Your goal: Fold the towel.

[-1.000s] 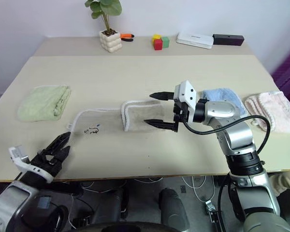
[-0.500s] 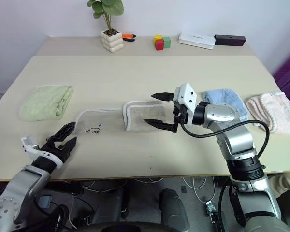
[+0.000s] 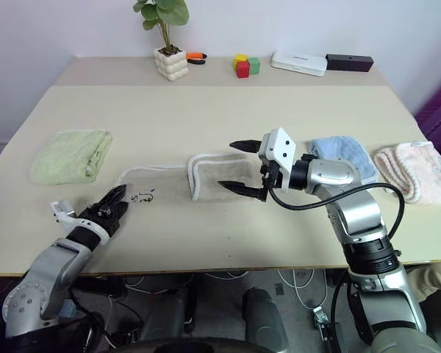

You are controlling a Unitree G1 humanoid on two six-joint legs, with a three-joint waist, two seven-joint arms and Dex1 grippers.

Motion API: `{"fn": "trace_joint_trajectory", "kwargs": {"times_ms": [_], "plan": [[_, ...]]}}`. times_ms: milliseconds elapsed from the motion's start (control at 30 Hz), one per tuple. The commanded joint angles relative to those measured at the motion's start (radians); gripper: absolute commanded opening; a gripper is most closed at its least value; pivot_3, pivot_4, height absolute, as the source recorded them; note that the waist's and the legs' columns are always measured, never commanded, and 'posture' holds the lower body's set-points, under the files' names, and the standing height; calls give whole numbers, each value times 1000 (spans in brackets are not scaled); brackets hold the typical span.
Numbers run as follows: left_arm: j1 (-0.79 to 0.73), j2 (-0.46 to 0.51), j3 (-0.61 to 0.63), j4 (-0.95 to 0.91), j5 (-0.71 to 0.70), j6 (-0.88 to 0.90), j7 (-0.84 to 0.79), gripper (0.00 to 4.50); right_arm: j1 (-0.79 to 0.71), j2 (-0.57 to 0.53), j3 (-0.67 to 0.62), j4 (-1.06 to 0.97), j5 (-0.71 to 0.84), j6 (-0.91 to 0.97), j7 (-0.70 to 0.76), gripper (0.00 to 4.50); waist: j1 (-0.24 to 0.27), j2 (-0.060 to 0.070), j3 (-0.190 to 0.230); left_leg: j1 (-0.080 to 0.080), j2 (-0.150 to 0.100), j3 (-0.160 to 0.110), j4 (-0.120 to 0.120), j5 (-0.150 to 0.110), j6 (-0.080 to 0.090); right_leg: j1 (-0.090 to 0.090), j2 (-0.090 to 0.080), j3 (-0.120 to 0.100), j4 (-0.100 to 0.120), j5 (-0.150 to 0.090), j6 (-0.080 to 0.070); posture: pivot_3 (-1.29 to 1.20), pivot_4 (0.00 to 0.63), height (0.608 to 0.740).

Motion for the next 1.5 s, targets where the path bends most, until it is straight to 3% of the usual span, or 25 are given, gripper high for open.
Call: {"fn": "trace_joint_trajectory", "kwargs": {"times_ms": [33,67,100,333,500,633,767,1167,1500], "plan": [[-13,-1,12,0,-4,1,2,644,-18,0,-10,-23,-2,-24,-9,4500,0,0,0,0,0,0,0,0,0,0,0,0,0,0,0,0,150,740],[-15,-2,15,1,-4,1,0,136,-16,0,-11,-24,-3,-25,-10,4500,1,1,0,0,0,0,0,0,0,0,0,0,0,0,0,0,150,740],[-17,-1,17,0,-3,2,-2,53,-14,0,-11,-25,-4,-25,-12,4500,2,1,0,0,0,0,0,0,0,0,0,0,0,0,0,0,150,740],[-40,25,31,-32,4,14,-63,53,17,-48,-45,17,-24,-65,7,4500,1,0,0,0,0,0,0,0,0,0,0,0,0,0,0,0,150,740],[-106,108,-33,-114,135,64,-203,53,31,-160,-111,124,-40,-124,55,4500,3,0,0,0,-1,0,0,0,0,0,-1,0,-3,1,-1,0,150,740],[-189,204,-91,-139,186,153,-331,53,46,-164,-108,137,-45,-141,52,4500,-4,0,0,0,0,1,-3,0,0,2,0,0,-8,2,-4,0,150,740],[-270,277,-186,-106,375,181,-520,53,51,-152,-113,130,-40,-141,39,4500,-4,1,1,0,0,3,-7,0,0,0,1,1,-10,3,-3,0,150,740],[-607,159,-443,163,730,202,-855,53,116,-220,-158,125,-60,-156,27,4500,1,0,1,-1,-1,2,-7,0,1,1,2,1,-12,3,-1,0,150,740],[-681,61,-554,289,940,190,-1022,53,211,-255,-214,55,-48,-87,-8,4500,0,0,1,-1,0,1,-7,0,1,0,3,1,-11,4,3,0,150,740]]}}
